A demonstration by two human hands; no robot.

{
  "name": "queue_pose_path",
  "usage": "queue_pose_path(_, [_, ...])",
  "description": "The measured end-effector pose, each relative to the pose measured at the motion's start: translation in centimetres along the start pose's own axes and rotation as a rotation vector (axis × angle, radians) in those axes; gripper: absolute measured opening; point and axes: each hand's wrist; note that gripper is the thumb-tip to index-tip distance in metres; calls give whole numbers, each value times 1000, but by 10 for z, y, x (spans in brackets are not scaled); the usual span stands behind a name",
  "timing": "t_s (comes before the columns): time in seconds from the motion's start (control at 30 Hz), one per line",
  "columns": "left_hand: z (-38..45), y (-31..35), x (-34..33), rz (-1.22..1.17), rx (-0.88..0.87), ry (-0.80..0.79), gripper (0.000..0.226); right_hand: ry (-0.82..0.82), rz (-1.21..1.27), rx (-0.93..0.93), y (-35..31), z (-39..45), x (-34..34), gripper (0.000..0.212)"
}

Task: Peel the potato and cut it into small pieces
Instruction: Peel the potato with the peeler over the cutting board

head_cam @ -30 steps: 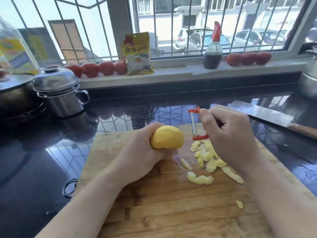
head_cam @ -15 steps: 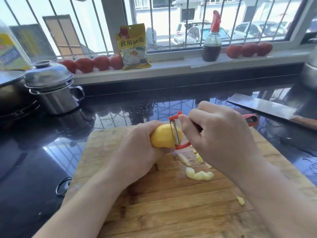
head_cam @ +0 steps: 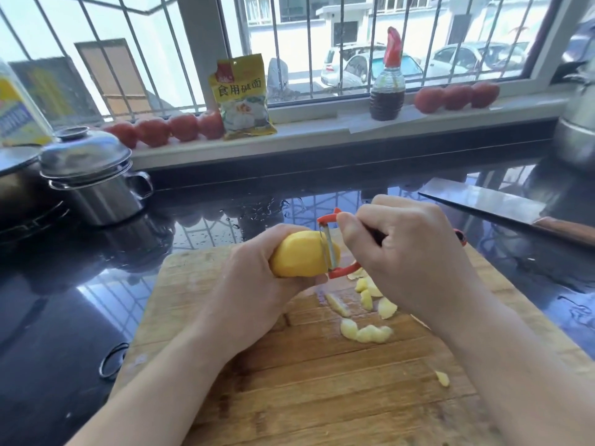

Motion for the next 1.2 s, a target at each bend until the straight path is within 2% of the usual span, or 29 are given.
queue_pose_path(0.13, [4,-4,1,-81,-21,28,37,-24,-33,-53,9,-1,3,55])
queue_pose_path(0.27, [6,-8,6,-309,-61,60,37,-172,-161,-239,26,-5,6,53])
queue_pose_path(0.4, [4,-9,9,-211,41,80,53,-176,-182,-349,34,-4,9,53])
queue_pose_path(0.5, [3,-9,8,-115,89,69,52,-153,-144,-296,30,-4,11,55])
queue_pose_path(0.63, [2,-6,6,-4,99,65,43,-45,-93,-108,18,-2,8,54])
queue_pose_path(0.77, [1,-4,2,63,87,98,39,23,-172,6,-2,-2,-1,49])
queue_pose_path(0.97, [2,7,-8,272,52,162,41,60,-344,8,-13,-2,-8,44])
queue_pose_path(1.2, [2,7,-10,176,21,154,40,56,-261,-38,-10,-2,-7,46])
Point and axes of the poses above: each hand's wrist, its own z-axis towards the middle knuckle, its own x-axis out of the back of the hand, y = z × x, and after that the axes turned 15 degrees about -y, right-handed
